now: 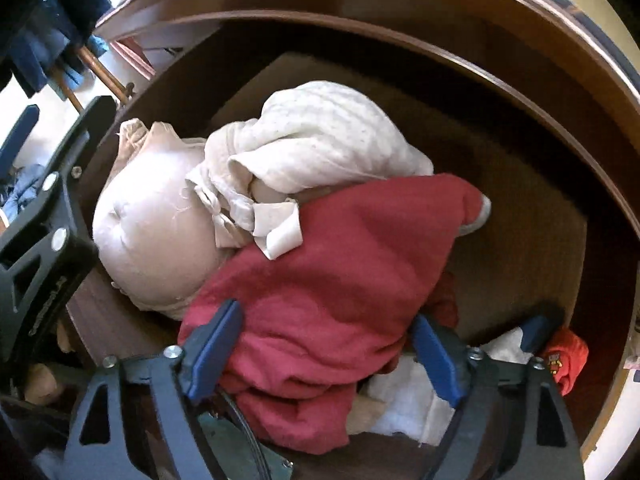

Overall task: Take underwear out of drawer
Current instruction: 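Close the right gripper on the dark red garment and lift it, then carry the dark red garment up over the yellow tray and lower it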

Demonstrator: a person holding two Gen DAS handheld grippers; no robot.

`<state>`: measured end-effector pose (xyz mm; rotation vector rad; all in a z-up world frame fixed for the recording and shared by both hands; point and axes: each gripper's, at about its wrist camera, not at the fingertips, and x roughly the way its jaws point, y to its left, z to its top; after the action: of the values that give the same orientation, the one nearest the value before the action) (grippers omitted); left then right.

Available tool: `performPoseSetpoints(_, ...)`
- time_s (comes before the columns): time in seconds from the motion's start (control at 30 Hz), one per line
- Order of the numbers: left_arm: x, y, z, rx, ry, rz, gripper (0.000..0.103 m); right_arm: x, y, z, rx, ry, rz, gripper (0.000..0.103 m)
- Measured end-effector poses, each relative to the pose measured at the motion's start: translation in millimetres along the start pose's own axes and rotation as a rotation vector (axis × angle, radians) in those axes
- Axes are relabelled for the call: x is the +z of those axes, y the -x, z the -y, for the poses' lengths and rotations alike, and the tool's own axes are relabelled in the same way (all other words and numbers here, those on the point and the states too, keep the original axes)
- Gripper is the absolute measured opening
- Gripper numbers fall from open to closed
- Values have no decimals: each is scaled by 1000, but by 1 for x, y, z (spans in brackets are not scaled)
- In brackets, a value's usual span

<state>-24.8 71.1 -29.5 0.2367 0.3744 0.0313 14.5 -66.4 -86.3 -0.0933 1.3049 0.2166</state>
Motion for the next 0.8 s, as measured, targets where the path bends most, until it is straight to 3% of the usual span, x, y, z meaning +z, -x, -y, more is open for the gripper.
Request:
performPoseSetpoints(0.1,0,0,0,-1,0,-1,103,7,-7,-6,-18,27,-16,92)
performPoseSetpoints(0.23,0,1,0,-1,1,1,103,8,-9,-1,-13,56,-19,89)
performPoseSetpoints(0.3,0,1,0,-1,0,4,103,10,-13,-7,27,88,-7,66)
performPoseSetpoints(0.47,0,1,0,-2,-1,5,103,2,0,5,114,29,66,34)
performPoseSetpoints(0.57,0,1,0,-2,0,4,103,-6,14,17,155,-31,131,25)
performPoseSetpoints(0.8,0,1,0,-2,-1,3,103,-31,65,46,244,-130,322,23)
